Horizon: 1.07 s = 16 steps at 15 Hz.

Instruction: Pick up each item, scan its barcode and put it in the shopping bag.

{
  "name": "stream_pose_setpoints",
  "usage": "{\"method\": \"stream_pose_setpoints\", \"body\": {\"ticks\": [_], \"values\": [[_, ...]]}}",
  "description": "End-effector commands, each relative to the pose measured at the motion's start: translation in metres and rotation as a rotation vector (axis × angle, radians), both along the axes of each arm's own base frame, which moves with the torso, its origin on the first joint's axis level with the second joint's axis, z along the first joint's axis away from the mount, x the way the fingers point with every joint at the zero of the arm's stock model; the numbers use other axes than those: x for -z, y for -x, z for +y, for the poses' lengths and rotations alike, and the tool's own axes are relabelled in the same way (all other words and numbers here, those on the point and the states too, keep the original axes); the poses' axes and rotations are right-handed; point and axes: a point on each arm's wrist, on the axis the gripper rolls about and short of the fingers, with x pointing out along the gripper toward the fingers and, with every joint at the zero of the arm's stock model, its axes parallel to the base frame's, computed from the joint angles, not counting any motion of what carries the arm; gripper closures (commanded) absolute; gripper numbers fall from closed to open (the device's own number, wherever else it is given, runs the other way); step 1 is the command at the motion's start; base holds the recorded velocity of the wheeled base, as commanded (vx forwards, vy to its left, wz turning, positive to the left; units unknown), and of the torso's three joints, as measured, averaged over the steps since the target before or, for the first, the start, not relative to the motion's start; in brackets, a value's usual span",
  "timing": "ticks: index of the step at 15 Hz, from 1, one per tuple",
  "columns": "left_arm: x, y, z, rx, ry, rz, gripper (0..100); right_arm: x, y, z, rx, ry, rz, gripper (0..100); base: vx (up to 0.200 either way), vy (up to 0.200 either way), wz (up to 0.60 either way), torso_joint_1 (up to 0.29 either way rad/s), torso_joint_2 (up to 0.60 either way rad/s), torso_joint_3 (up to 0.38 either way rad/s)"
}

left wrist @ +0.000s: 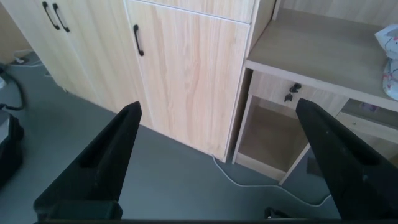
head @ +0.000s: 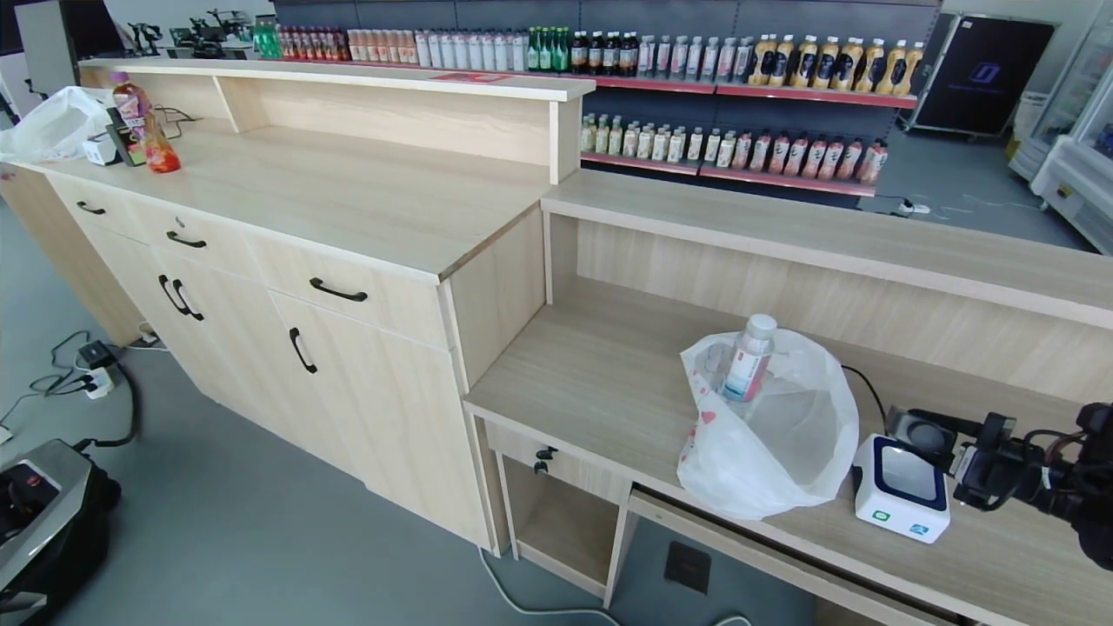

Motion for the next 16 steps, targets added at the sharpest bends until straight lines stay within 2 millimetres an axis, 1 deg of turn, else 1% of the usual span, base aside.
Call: {"method": "stream_pose_setpoints", "body": {"ticks": [1,4,16], "values": [[0.0000,0.0000,0.0000,0.000,0.000,0.000,0,0.0064,-0.0034,-0.0008,-0.004,-0.005,0.009,100,0.000,0.000,0.00,0.000,0.00,0.000],[0.0000,0.0000,0.0000,0.000,0.000,0.000,0,0.0101,-0.0069,0.0045,-0.022,-0.008,0.016,100,0.000,0.000,0.00,0.000,0.00,0.000],[0.0000,0.0000,0.0000,0.000,0.001,0.000,0,0.0109,-0.0079,0.0058,-0.030,0.014,0.005,100,0.000,0.000,0.00,0.000,0.00,0.000]]}}
